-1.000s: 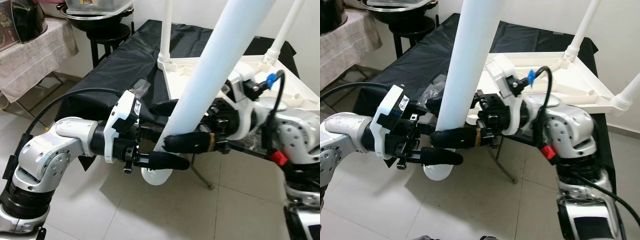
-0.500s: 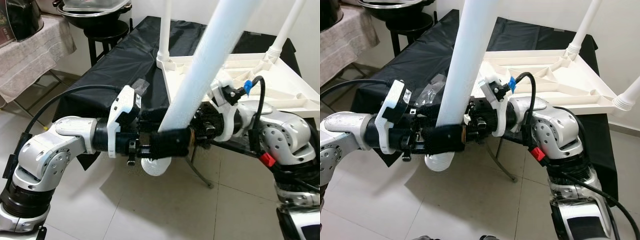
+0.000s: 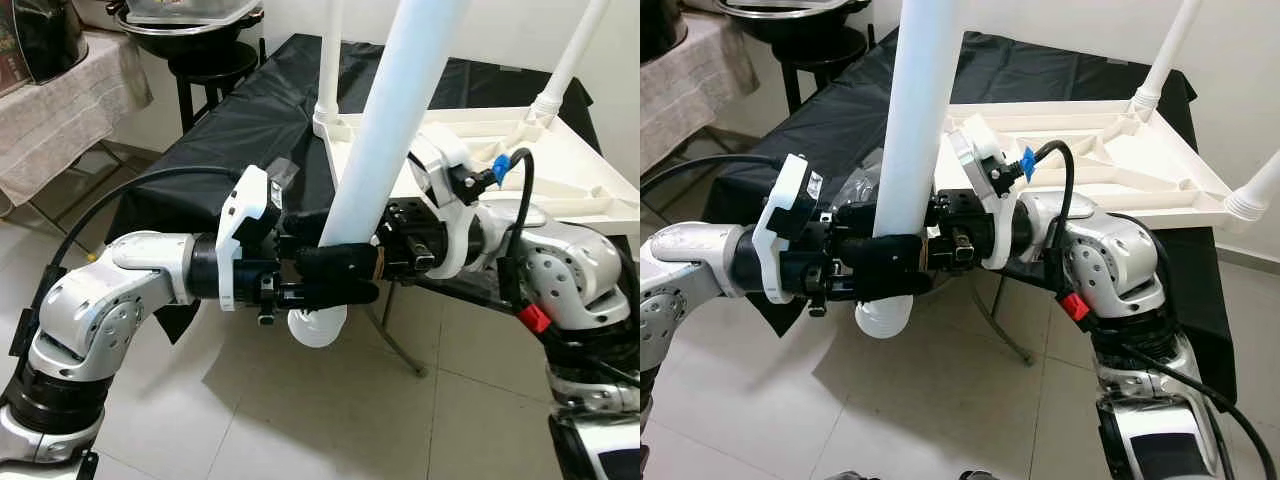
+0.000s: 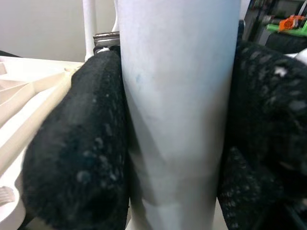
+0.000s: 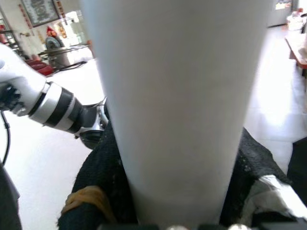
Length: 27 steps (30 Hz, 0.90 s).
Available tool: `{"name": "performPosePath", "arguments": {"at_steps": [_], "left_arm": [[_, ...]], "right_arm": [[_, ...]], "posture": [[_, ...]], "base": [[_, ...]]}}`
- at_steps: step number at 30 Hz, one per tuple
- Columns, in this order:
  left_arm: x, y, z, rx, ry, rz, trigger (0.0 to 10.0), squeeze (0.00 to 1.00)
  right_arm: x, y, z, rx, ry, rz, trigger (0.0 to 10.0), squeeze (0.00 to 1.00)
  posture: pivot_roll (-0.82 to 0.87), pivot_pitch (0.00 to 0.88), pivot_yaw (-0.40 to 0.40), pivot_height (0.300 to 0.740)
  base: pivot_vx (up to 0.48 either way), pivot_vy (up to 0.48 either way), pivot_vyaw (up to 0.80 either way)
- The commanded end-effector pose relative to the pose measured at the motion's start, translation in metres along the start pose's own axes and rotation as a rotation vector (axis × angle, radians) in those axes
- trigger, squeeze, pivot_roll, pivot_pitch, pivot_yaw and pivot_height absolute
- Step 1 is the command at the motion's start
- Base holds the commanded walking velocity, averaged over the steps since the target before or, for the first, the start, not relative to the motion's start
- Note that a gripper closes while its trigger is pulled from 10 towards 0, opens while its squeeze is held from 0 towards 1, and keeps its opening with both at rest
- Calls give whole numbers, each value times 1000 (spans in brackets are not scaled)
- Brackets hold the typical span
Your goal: Building children table
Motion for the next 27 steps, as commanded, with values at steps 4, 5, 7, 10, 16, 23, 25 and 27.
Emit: {"name": "performPosePath", "arguments": {"at_steps": [4, 5, 7, 10, 16, 23, 25, 27], "left_arm": [[12, -3, 7, 26, -46, -65, 10000, 1000], [12, -3, 7, 26, -46, -65, 10000, 1000], [12, -10, 11, 48, -37, -57, 10000, 1000], [8, -26, 20, 114, -29, -27, 10000, 1000], [-8, -70, 44, 344, -47, 47, 10000, 1000], [-38, -116, 62, 636, -73, 179, 10000, 1000], [-45, -123, 63, 725, -82, 186, 10000, 1000], [-58, -106, 56, 859, -142, 125, 10000, 0]], "right_arm": [[1, 0, -11, -70, 1, -15, 0, 0], [1, 0, -11, -70, 1, -15, 0, 0], [3, -4, -20, -136, -12, -29, 0, 0], [8, -11, -31, -224, -31, -49, 0, 0], [16, -45, -57, -466, -76, -72, 0, 0], [22, -83, -76, -684, -106, -92, 0, 0], [23, -93, -79, -731, -113, -103, 0, 0], [20, -95, -77, -750, -121, -128, 10000, 0]], "posture": [[-12, 149, -51, 740], [-12, 149, -51, 740], [-12, 151, -50, 740], [-13, 154, -49, 740], [-13, 165, -47, 740], [-16, 179, -49, 740], [-17, 188, -50, 740], [-15, 193, -59, 740]], "base": [[0, 0, 0], [0, 0, 0], [0, 0, 0], [0, 0, 0], [0, 0, 0], [0, 0, 0], [0, 0, 0], [0, 0, 0]]}}
Point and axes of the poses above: a point about 5 cm out from each wrist's last joint towards the gripper, its own y axis pointing out of the wrist towards the gripper, its own x axis along the axis of the wrist's last joint, z = x × y, the point moved 5 cm from there along y, pointing out of the wrist towards the gripper, and after that the axes turned 12 degrees about y, right-handed, at the moved point
